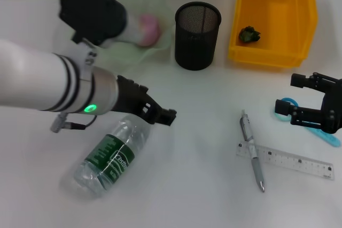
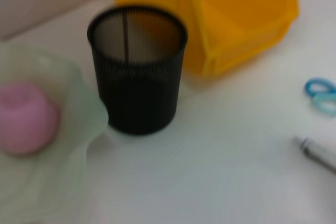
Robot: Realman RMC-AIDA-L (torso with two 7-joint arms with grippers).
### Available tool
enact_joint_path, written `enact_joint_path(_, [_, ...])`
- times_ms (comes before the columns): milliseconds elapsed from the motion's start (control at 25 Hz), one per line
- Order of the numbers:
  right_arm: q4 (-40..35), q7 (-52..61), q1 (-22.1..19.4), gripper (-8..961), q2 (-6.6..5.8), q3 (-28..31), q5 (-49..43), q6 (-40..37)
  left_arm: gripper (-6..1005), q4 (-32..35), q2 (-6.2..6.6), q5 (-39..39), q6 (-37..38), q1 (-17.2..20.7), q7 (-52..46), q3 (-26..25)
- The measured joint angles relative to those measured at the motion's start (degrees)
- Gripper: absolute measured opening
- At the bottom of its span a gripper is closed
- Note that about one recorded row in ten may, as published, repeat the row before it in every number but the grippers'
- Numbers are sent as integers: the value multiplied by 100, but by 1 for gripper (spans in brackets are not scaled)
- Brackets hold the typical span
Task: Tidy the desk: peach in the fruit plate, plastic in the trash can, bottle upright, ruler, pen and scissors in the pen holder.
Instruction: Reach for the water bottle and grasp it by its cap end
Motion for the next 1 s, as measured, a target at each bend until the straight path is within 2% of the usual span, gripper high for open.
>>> enact_joint_path(40, [40,0,32,830,1,1,-8,2,818,-204,-11,401,77,-274,-401,221])
enact_joint_path(120, [77,0,55,830,2,1,-14,5,817,-694,-23,490,97,-661,-648,325])
enact_joint_path(280, [119,1,82,829,1,0,-25,5,817,-694,-23,490,97,-661,-648,325])
enact_joint_path(360, [133,2,93,829,-5,0,-33,6,817,-874,-26,510,63,-779,-697,339])
enact_joint_path(400, [133,2,93,829,-5,0,-33,6,816,-1294,-25,538,-39,-1018,-716,354])
enact_joint_path(520, [139,2,103,829,-5,10,-37,5,816,-1294,-25,538,-39,-1018,-716,354])
enact_joint_path(600, [168,2,119,829,-5,29,-38,4,816,-1655,-23,556,-116,-1202,-710,365])
enact_joint_path(840, [290,32,177,829,-3,42,-43,7,815,-1789,-22,606,-109,-1292,-660,409])
enact_joint_path(1000, [320,51,200,829,-3,44,-45,9,745,-1908,-22,629,-2,-1376,-609,385])
